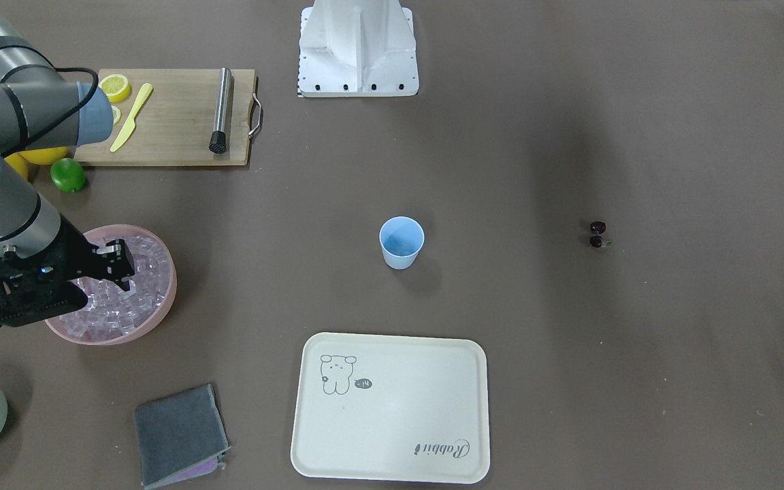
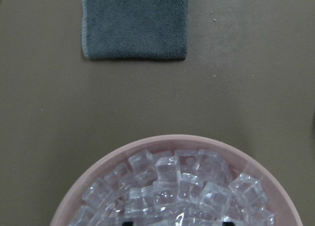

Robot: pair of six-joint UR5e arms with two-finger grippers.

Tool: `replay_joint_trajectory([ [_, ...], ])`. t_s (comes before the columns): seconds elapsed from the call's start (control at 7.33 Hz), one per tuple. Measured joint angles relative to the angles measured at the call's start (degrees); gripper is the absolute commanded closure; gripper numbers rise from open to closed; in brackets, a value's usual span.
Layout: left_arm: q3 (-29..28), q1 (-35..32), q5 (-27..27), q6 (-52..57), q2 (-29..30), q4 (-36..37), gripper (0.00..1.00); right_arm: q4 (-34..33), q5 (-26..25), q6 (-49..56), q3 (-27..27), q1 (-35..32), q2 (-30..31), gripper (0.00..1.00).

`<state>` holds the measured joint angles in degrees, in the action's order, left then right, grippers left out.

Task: Put ice and cherries in cup
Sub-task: 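Move the right gripper back into the pink bowl and grasp another ice cube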

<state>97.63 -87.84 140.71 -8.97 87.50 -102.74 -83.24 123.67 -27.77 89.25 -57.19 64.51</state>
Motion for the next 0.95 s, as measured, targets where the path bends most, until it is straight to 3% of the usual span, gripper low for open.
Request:
replay_joint_trajectory([
  [0.27, 0.1, 0.0, 0.0, -0.1, 0.2, 0.0, 0.02, 6.7, 2.3, 0.1, -2.6, -0.3, 1.9, 0.37],
  [0.95, 0.1, 0.0, 0.0, -0.1, 0.8, 0.0, 0.02, 10.2, 4.2, 1.5, -0.6, 0.9, 5.1, 0.40],
])
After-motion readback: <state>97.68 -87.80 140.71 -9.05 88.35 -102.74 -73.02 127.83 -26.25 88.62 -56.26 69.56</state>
